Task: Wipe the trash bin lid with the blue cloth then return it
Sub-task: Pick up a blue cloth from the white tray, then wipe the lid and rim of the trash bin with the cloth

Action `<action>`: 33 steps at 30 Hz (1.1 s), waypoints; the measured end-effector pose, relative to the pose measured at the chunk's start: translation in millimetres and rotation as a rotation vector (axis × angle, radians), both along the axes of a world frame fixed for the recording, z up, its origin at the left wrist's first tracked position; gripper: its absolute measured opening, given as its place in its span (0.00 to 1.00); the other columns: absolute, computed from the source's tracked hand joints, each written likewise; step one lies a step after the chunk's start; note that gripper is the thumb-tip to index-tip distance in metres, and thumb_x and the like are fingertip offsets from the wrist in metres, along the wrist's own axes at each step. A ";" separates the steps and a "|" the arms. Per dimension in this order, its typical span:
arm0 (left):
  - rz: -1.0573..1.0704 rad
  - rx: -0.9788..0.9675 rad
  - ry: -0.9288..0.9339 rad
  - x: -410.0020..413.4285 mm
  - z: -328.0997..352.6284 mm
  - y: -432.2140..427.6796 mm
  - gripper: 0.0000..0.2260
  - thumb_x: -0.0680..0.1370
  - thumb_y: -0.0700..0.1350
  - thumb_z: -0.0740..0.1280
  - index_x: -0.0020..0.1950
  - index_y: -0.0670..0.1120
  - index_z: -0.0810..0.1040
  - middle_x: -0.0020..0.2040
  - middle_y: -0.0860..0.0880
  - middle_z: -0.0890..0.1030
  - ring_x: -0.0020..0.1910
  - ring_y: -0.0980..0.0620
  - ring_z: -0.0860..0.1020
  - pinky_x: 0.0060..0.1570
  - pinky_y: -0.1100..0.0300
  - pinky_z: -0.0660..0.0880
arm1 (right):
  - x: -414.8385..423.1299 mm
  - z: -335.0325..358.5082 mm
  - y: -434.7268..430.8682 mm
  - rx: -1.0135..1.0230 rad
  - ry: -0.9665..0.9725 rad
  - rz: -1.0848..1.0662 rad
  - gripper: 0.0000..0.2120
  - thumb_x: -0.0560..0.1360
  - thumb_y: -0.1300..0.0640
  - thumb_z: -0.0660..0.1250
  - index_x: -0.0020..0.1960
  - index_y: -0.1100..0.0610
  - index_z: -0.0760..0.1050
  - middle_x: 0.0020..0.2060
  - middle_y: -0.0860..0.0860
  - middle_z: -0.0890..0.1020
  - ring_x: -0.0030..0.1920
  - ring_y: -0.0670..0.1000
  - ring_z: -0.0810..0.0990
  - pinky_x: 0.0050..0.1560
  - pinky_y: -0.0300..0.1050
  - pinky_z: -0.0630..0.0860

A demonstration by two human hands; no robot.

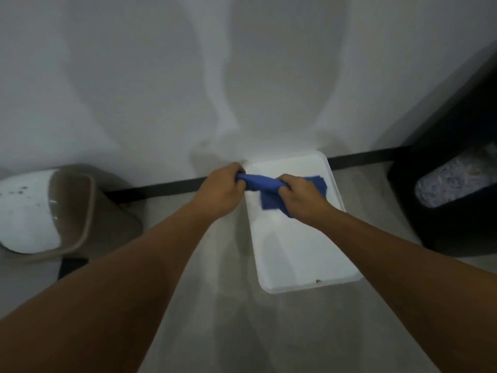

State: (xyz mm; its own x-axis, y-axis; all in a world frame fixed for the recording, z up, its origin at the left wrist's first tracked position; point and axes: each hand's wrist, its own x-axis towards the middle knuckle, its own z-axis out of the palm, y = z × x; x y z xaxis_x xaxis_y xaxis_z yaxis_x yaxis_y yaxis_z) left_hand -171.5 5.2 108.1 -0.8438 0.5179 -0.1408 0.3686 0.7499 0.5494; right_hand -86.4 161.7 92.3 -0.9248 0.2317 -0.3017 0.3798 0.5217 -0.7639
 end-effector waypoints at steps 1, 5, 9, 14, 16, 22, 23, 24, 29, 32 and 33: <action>0.088 0.057 -0.070 -7.2 13.5 -11.0 0.09 0.76 0.42 0.59 0.52 0.41 0.76 0.47 0.42 0.80 0.44 0.45 0.76 0.40 0.57 0.69 | -10.4 15.0 -7.7 -0.067 -0.024 -0.022 0.11 0.75 0.63 0.54 0.42 0.60 0.74 0.40 0.60 0.79 0.42 0.58 0.75 0.41 0.49 0.70; 0.368 0.328 -0.419 -37.8 50.4 -63.6 0.11 0.75 0.46 0.62 0.45 0.39 0.78 0.42 0.42 0.79 0.42 0.46 0.77 0.41 0.53 0.73 | -41.1 56.5 -46.1 -0.419 -0.277 -0.127 0.11 0.67 0.63 0.60 0.27 0.55 0.65 0.25 0.50 0.70 0.31 0.50 0.68 0.30 0.43 0.62; 0.435 0.491 -0.695 -67.0 63.8 -124.6 0.07 0.75 0.49 0.65 0.43 0.49 0.81 0.44 0.46 0.83 0.44 0.48 0.81 0.36 0.54 0.78 | -60.2 69.2 -94.1 -0.781 -0.392 0.041 0.05 0.68 0.57 0.65 0.37 0.57 0.79 0.32 0.51 0.82 0.36 0.50 0.80 0.33 0.41 0.74; 0.279 0.583 -0.809 -91.4 60.3 -195.7 0.09 0.75 0.49 0.67 0.38 0.47 0.83 0.37 0.49 0.85 0.39 0.52 0.83 0.34 0.61 0.77 | -80.4 64.0 -169.5 -1.057 -0.410 0.183 0.18 0.70 0.52 0.67 0.58 0.55 0.76 0.54 0.53 0.83 0.57 0.52 0.80 0.50 0.43 0.78; 0.232 0.557 -0.806 -101.8 54.7 -217.9 0.09 0.75 0.48 0.67 0.40 0.45 0.82 0.37 0.47 0.84 0.39 0.50 0.82 0.35 0.60 0.78 | -89.8 54.1 -202.2 -1.079 -0.388 0.172 0.19 0.69 0.54 0.69 0.58 0.56 0.76 0.55 0.54 0.82 0.57 0.53 0.80 0.50 0.43 0.78; 0.201 0.444 -0.611 -144.0 37.6 -266.3 0.11 0.75 0.50 0.67 0.41 0.43 0.82 0.39 0.46 0.84 0.40 0.50 0.81 0.41 0.58 0.78 | -130.2 5.7 -263.9 -1.103 -0.273 0.121 0.21 0.64 0.53 0.74 0.55 0.58 0.78 0.54 0.57 0.83 0.55 0.55 0.81 0.52 0.47 0.78; 0.221 0.458 -0.567 -153.0 33.8 -271.1 0.12 0.75 0.51 0.67 0.44 0.43 0.82 0.42 0.45 0.84 0.43 0.50 0.82 0.45 0.57 0.78 | -138.2 -0.7 -268.7 -1.105 -0.239 0.112 0.21 0.65 0.54 0.73 0.56 0.58 0.77 0.54 0.57 0.83 0.55 0.55 0.81 0.51 0.46 0.79; 0.256 0.469 -0.525 -162.3 30.8 -275.0 0.13 0.75 0.53 0.66 0.46 0.44 0.82 0.44 0.45 0.84 0.44 0.50 0.82 0.45 0.58 0.78 | -145.6 -5.8 -272.8 -1.117 -0.196 0.096 0.21 0.66 0.54 0.73 0.57 0.58 0.77 0.54 0.57 0.83 0.55 0.55 0.81 0.50 0.46 0.79; 0.350 0.393 -0.248 -194.9 23.6 -315.7 0.15 0.77 0.56 0.62 0.49 0.46 0.79 0.40 0.45 0.83 0.28 0.53 0.78 0.23 0.63 0.73 | -177.5 -20.6 -292.5 -1.129 0.015 0.047 0.14 0.71 0.58 0.67 0.56 0.57 0.76 0.50 0.54 0.84 0.52 0.53 0.82 0.48 0.44 0.80; 0.273 0.234 -0.030 -202.3 15.8 -342.4 0.12 0.77 0.53 0.62 0.49 0.47 0.80 0.38 0.47 0.83 0.31 0.51 0.78 0.26 0.64 0.73 | -189.9 -25.7 -308.5 -1.075 0.085 0.089 0.10 0.73 0.59 0.65 0.54 0.57 0.76 0.47 0.53 0.85 0.50 0.53 0.83 0.47 0.45 0.80; 0.245 0.172 0.041 -203.5 12.8 -350.5 0.11 0.77 0.52 0.63 0.48 0.47 0.80 0.37 0.48 0.83 0.32 0.52 0.79 0.29 0.66 0.72 | -192.8 -26.0 -315.8 -1.036 0.109 0.097 0.10 0.74 0.59 0.64 0.55 0.57 0.76 0.49 0.54 0.84 0.51 0.54 0.82 0.50 0.47 0.79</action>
State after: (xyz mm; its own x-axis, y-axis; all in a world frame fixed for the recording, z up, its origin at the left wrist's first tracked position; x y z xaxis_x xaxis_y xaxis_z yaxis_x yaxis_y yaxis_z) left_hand -375.0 -345.3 120.9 -0.9497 0.3115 -0.0321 0.2127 0.7168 0.6641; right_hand -279.2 -154.1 66.3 -0.9597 -0.1693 -0.2242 0.2737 -0.3838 -0.8819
